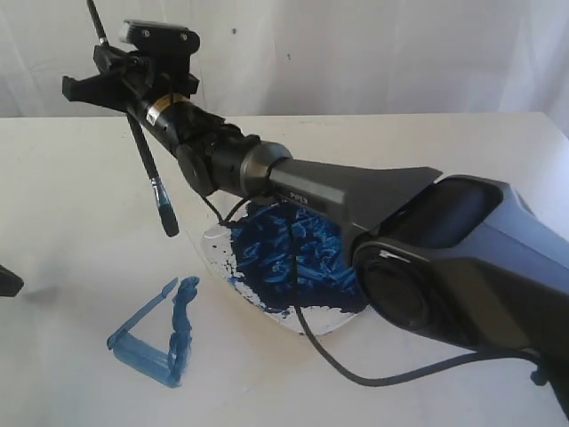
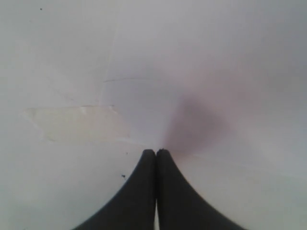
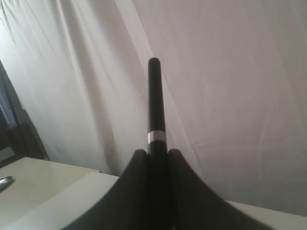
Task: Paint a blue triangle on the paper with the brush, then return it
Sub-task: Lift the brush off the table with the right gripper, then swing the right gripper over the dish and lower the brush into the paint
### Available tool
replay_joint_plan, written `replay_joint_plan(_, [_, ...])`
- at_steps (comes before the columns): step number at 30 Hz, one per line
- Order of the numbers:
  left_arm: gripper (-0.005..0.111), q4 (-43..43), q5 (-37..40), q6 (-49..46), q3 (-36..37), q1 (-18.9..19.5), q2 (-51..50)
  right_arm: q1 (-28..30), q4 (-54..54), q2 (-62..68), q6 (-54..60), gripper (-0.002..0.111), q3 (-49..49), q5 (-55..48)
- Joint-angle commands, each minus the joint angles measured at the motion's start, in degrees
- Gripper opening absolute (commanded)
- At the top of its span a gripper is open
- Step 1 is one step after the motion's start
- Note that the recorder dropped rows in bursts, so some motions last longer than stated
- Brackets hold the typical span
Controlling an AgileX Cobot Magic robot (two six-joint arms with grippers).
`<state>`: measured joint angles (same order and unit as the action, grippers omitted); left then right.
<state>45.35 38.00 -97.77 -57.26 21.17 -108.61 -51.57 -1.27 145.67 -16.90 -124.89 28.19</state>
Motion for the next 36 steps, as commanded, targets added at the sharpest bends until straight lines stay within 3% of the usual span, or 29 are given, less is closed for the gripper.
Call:
replay_joint_plan(1, [0.0, 0.4, 0.6, 0.13, -0.04, 0.12, 0.03, 0.05, 0.43, -4.42, 0.17, 0.0, 0.48, -6.81])
replay_joint_plan(6, [0.0, 0.4, 0.6, 0.13, -0.04, 0.12, 0.03, 0.24, -4.8, -11.87, 2.48, 0.0, 5.93, -8.91])
replay_joint_plan(12, [0.0, 0.4, 0.6, 0.13, -0.04, 0.12, 0.03, 0.24, -8.69, -25.31, 18.43, 0.0, 20.53, -16.87])
replay_joint_plan(20, [0.0, 0.4, 0.6, 0.25, -0.04, 0.12, 0.03, 2.45, -25.68, -38.86, 22.85, 0.0, 44.71, 3.48])
replay_joint_plan(25, [0.0, 0.4, 0.6, 0.25, -0.04, 0.12, 0.03, 2.45, -34.38, -41.72, 22.19, 0.0, 54.94, 15.16])
replay_joint_plan(31, [0.0, 0.4, 0.6, 0.25, -0.04, 0.12, 0.03, 2.45, -37.93, -42.18, 8.36, 0.0, 66.13, 30.36])
replay_joint_plan(36, [0.0, 0.4, 0.6, 0.25, -0.04, 0.12, 0.03, 2.45, -41.59, -42.18, 2.45, 0.0, 70.67, 36.59])
